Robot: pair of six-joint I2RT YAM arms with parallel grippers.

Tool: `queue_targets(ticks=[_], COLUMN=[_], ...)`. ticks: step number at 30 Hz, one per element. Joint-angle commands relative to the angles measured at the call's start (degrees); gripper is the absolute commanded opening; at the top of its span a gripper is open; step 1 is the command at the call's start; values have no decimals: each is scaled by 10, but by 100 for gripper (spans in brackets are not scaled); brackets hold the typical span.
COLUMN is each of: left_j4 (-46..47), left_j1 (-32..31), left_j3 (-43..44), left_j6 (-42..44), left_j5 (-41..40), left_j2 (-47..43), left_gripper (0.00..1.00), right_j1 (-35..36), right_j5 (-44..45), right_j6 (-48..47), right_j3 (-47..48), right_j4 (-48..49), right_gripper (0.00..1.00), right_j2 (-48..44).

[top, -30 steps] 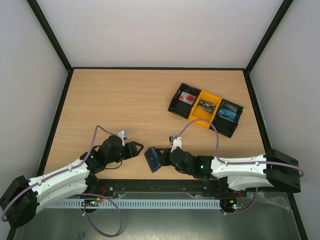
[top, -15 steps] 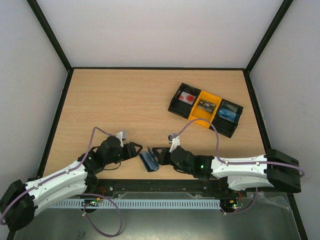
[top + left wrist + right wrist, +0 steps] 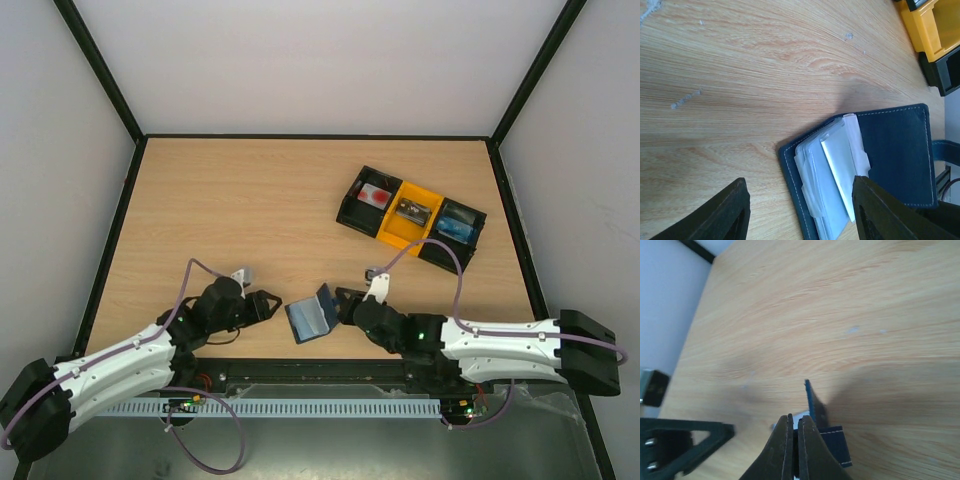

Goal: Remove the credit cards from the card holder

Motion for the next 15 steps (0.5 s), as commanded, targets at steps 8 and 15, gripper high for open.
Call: queue_targets(ticks=[8,15], left_j4=[133,224], left_j1=[-1,-17], left_j3=[-50,-50], left_j6=[-36,-37], left_j5=[70,63], left_j2=[32,110], left_gripper=[55,53], right_j1=[-12,-12], right_j5=[45,45], right_j6=[98,105], right_j3=[-132,-147], right_j4=[-68,-82], right_gripper=[2,2], right_j2=[-75,-101])
